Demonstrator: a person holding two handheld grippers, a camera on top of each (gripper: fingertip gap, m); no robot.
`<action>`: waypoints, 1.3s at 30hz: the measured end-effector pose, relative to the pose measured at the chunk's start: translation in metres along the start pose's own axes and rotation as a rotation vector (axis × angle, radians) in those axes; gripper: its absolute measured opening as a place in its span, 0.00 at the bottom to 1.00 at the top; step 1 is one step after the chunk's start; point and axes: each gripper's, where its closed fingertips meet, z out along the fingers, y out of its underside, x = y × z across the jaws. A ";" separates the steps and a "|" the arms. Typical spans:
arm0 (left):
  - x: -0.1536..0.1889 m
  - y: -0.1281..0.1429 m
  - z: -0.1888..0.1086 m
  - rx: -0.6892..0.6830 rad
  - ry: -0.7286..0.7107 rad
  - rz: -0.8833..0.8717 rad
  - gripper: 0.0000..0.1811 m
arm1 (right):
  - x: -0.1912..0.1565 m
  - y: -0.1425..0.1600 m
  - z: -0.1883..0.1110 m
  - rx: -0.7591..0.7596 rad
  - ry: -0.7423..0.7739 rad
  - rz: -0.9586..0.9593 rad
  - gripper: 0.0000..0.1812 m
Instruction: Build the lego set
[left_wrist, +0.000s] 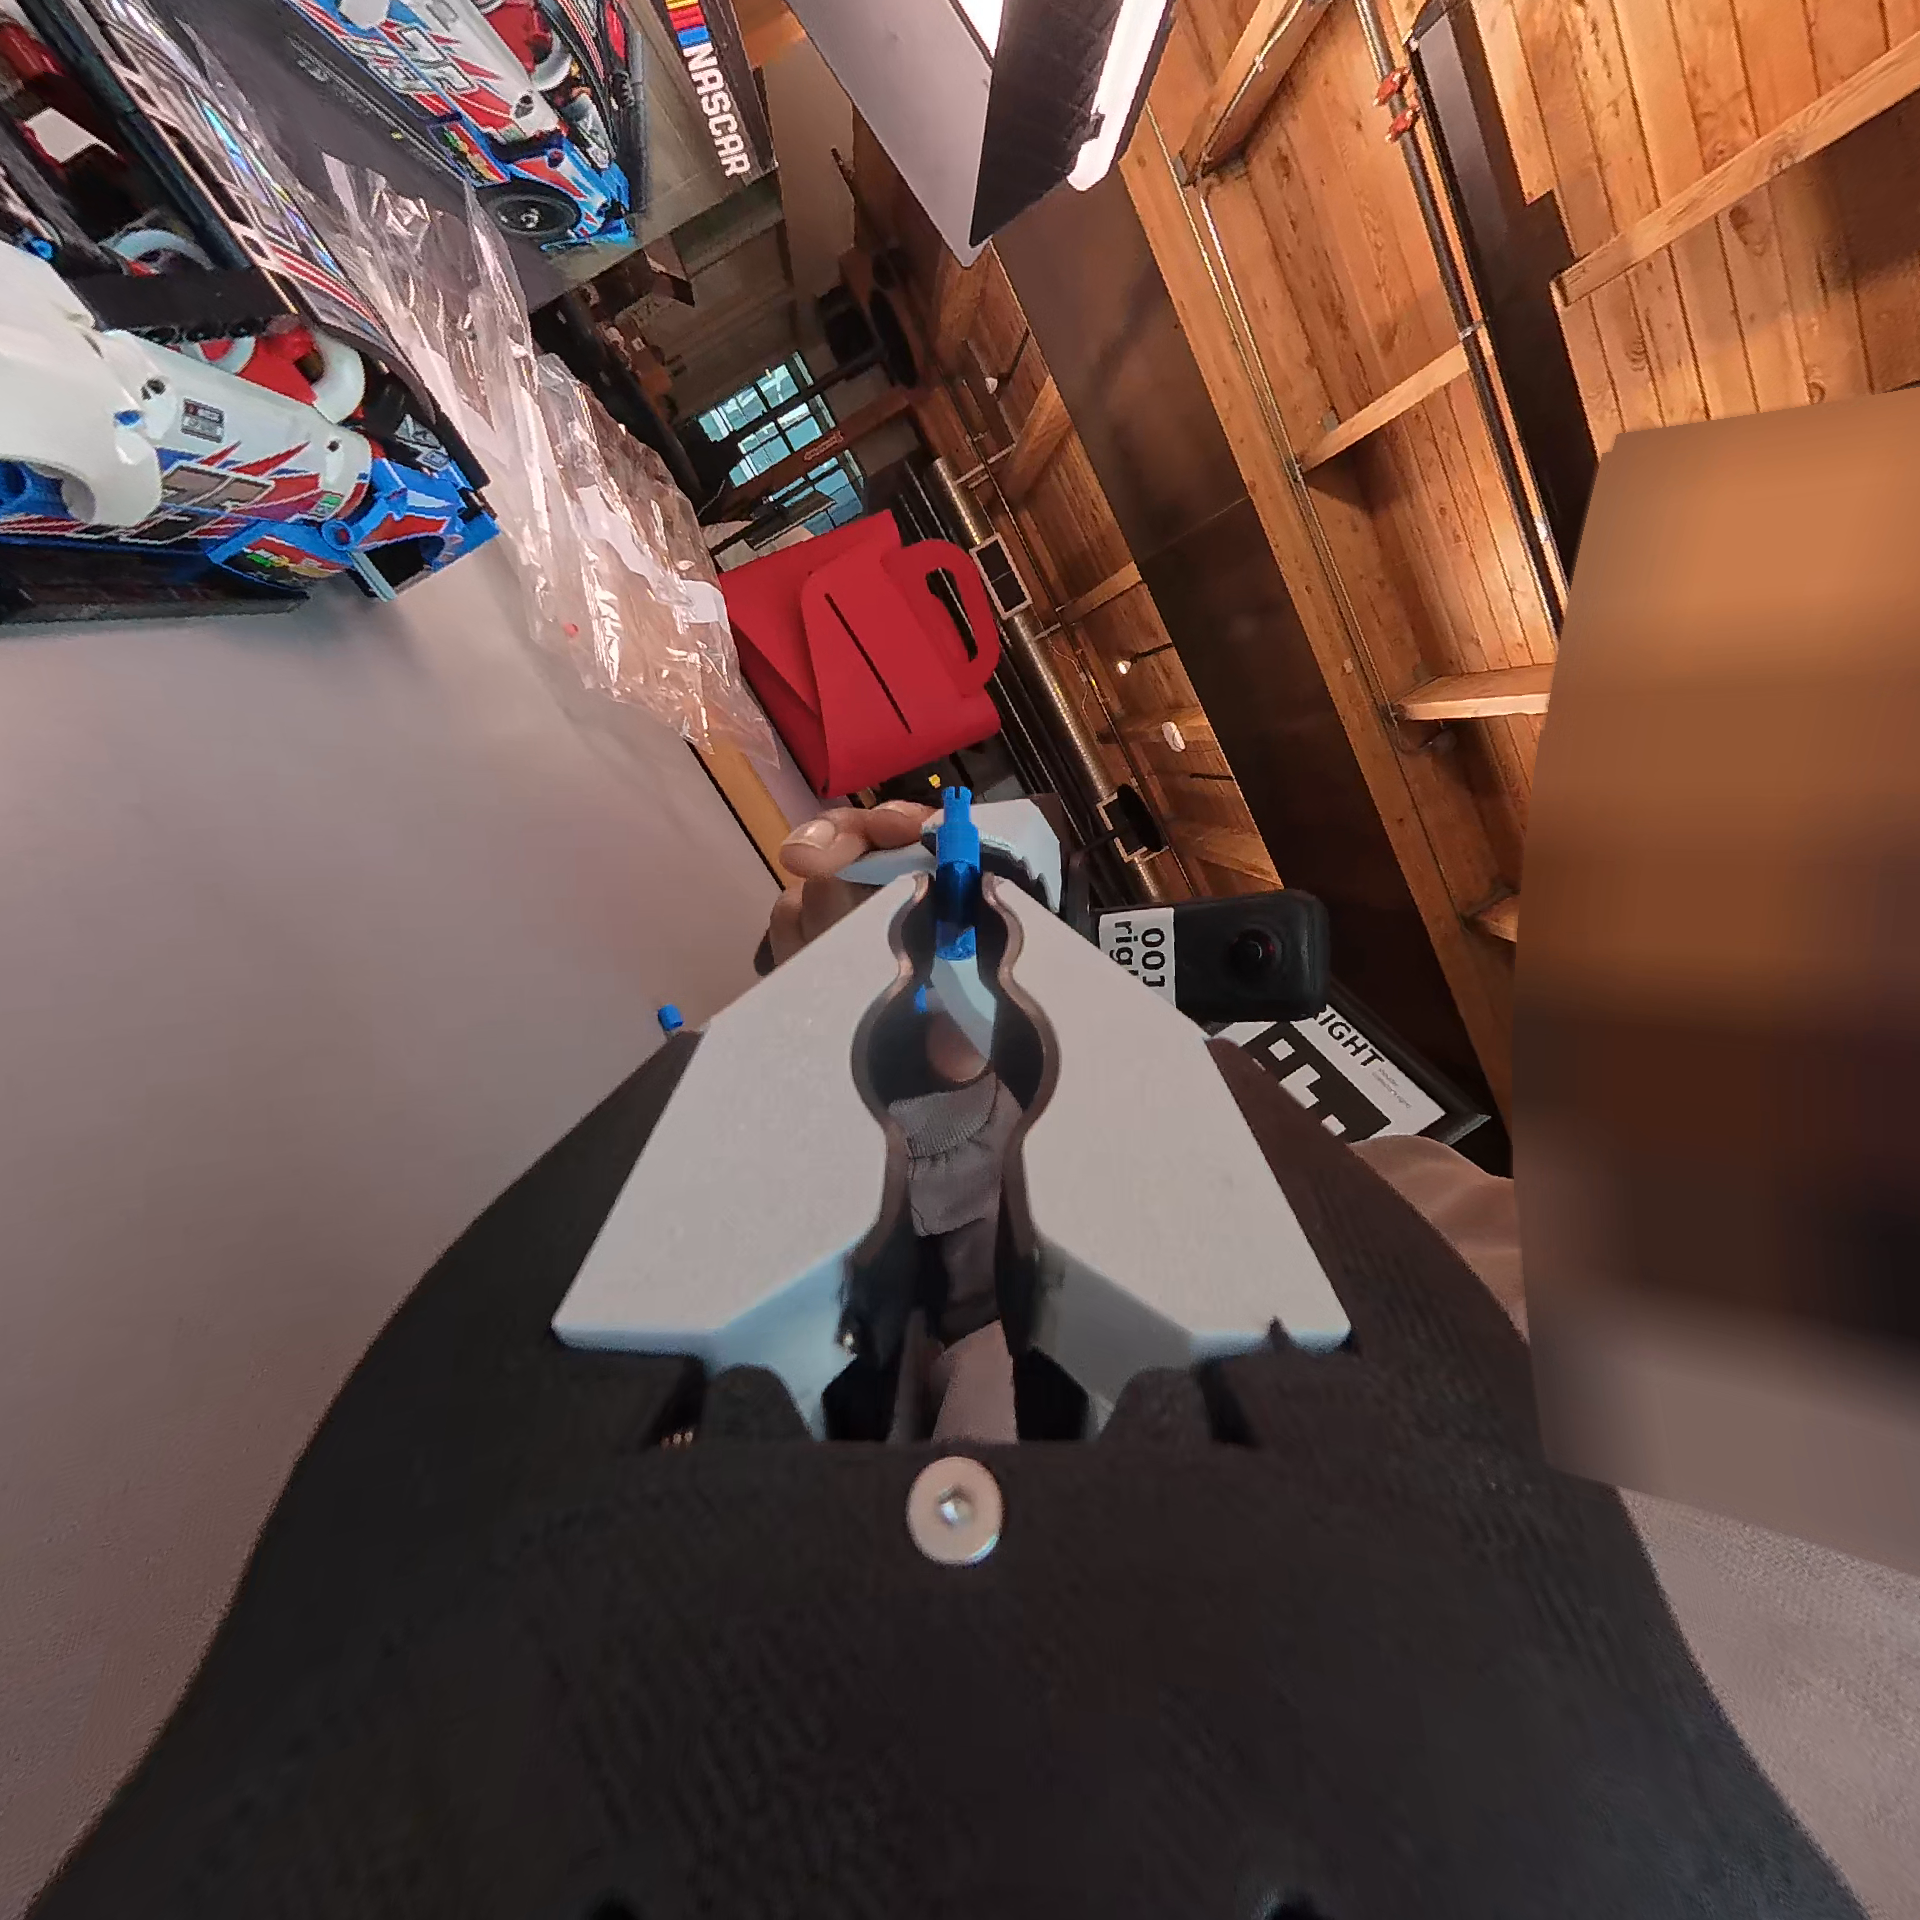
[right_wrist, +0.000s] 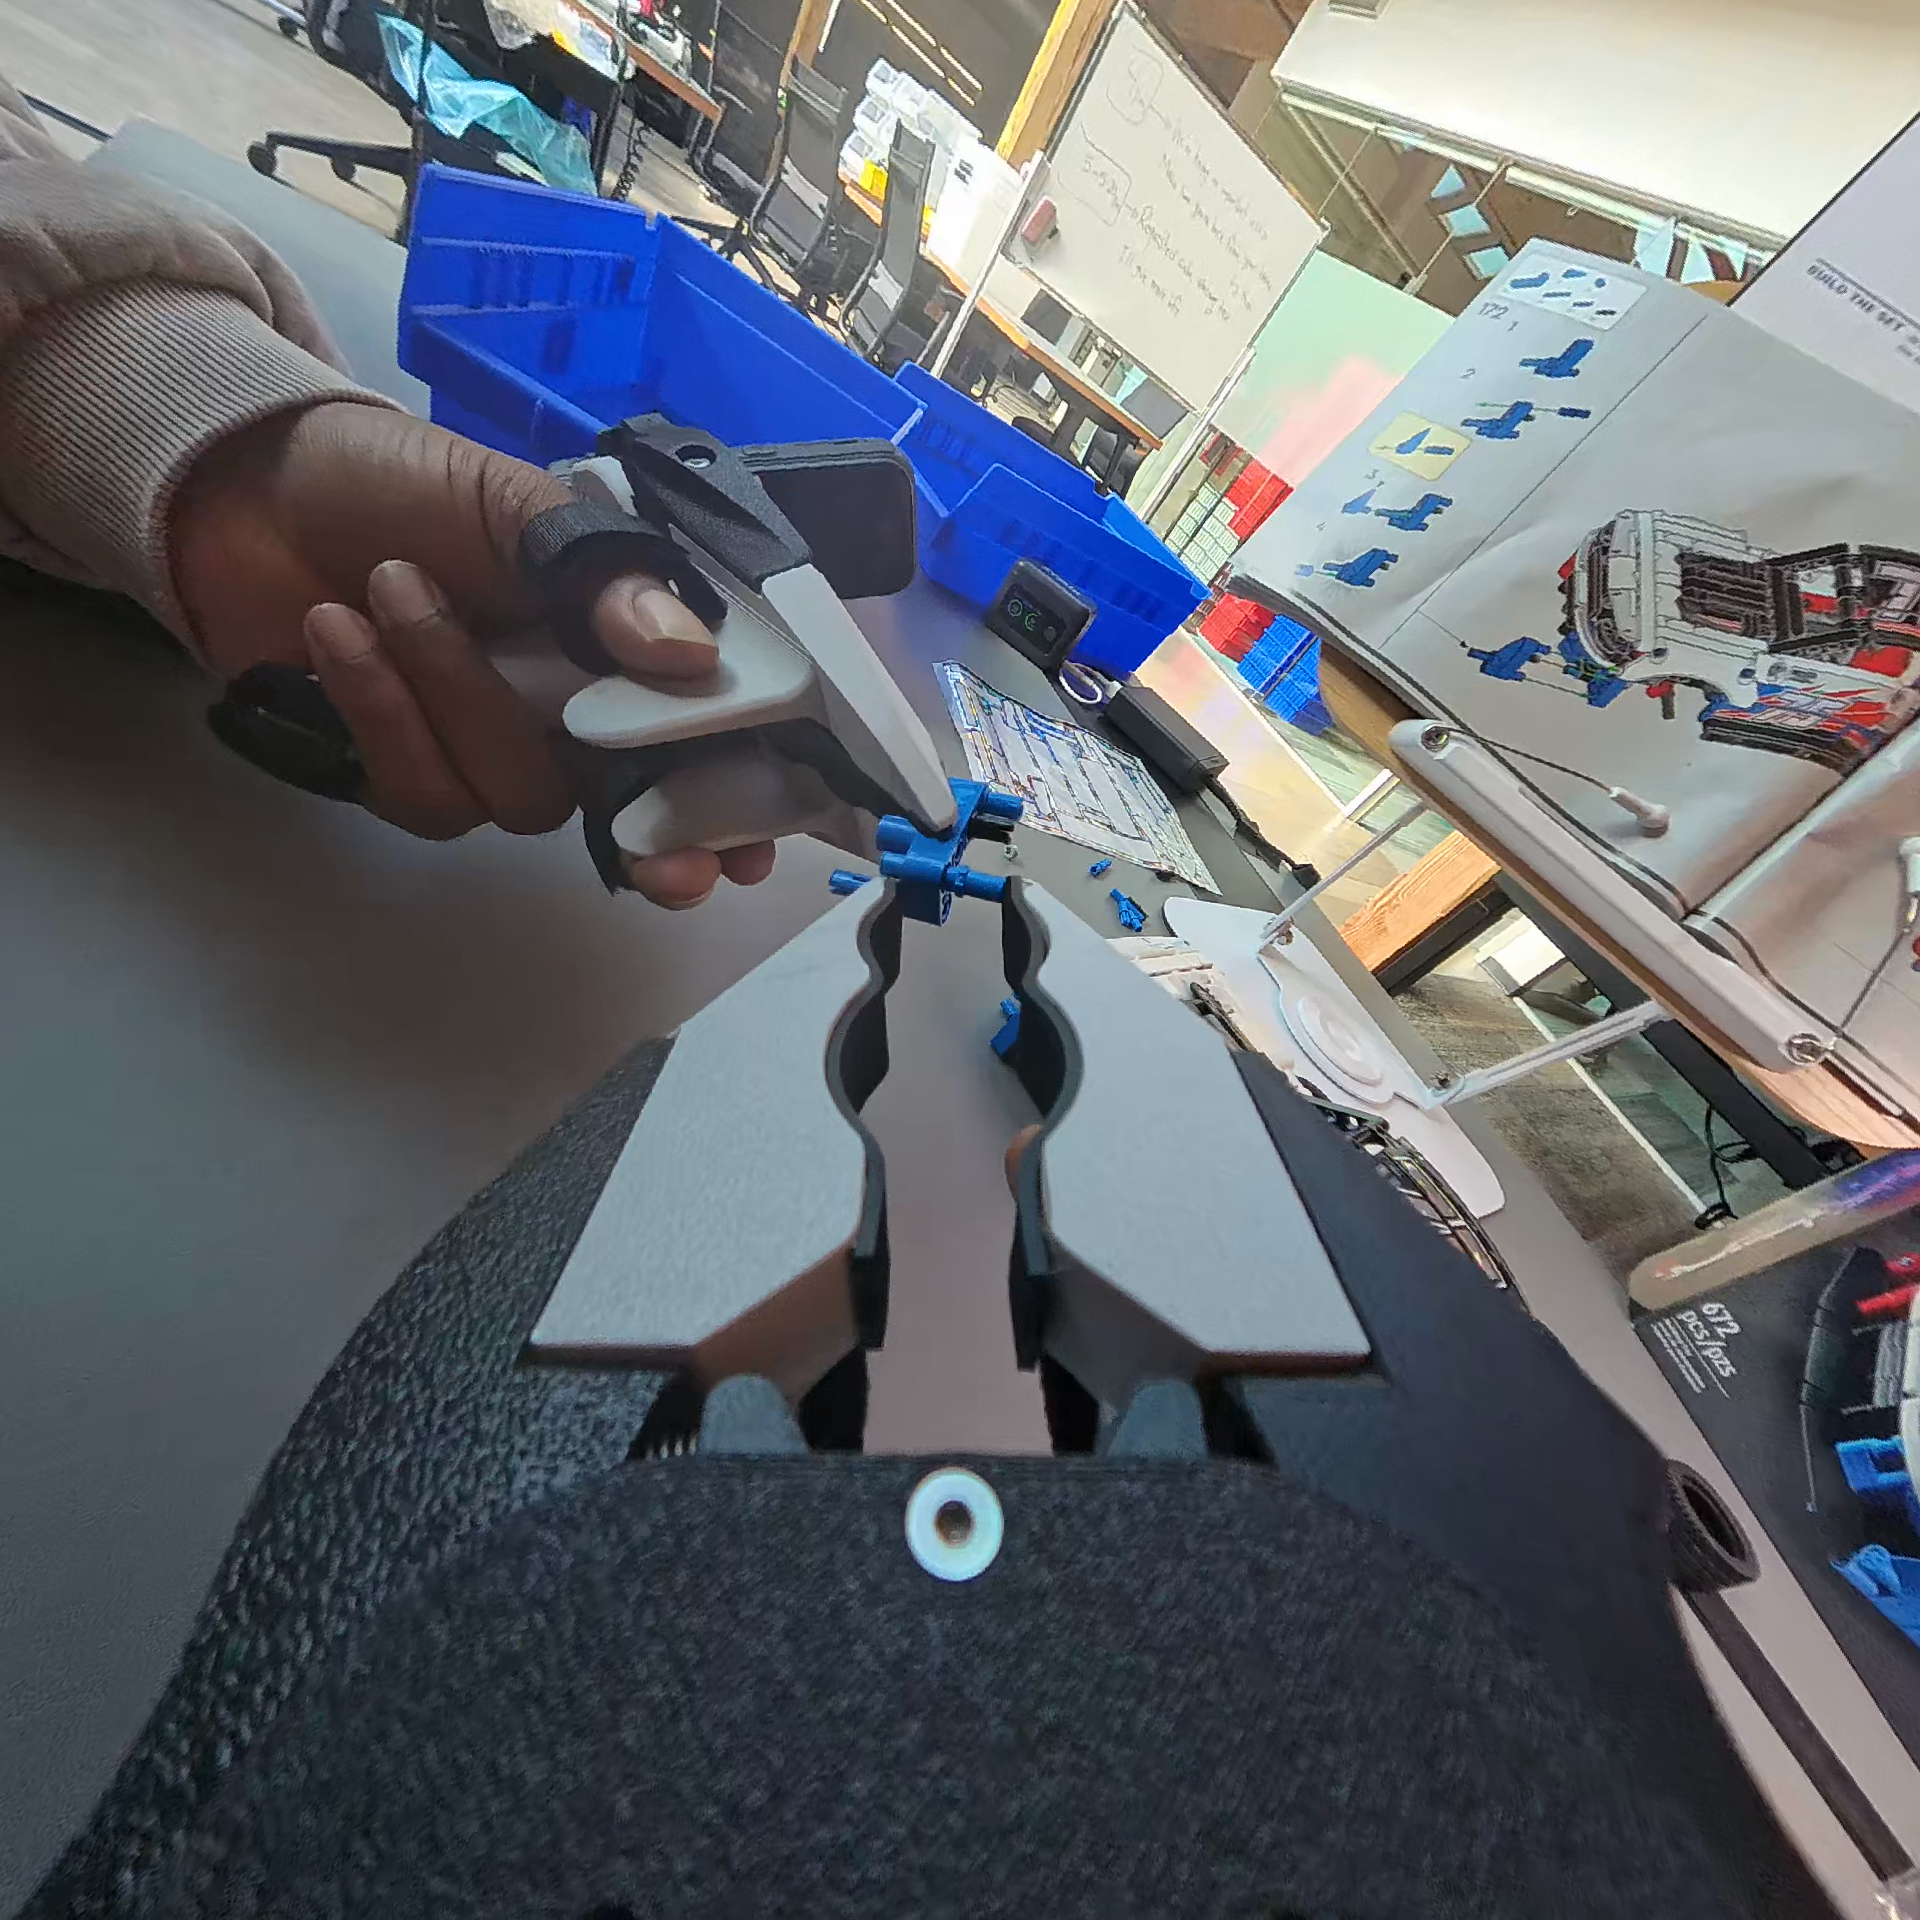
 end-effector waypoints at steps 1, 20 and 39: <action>0.000 0.000 0.000 -0.001 0.001 -0.004 0.03 | 0.000 0.000 0.000 0.001 0.000 -0.008 0.09; -0.023 -0.003 -0.006 -0.035 -0.161 0.094 0.03 | -0.003 0.020 0.008 -0.022 -0.042 0.108 0.10; -0.093 0.011 -0.038 -0.505 -0.642 0.817 0.03 | 0.079 0.070 -0.046 -0.178 0.128 0.345 0.04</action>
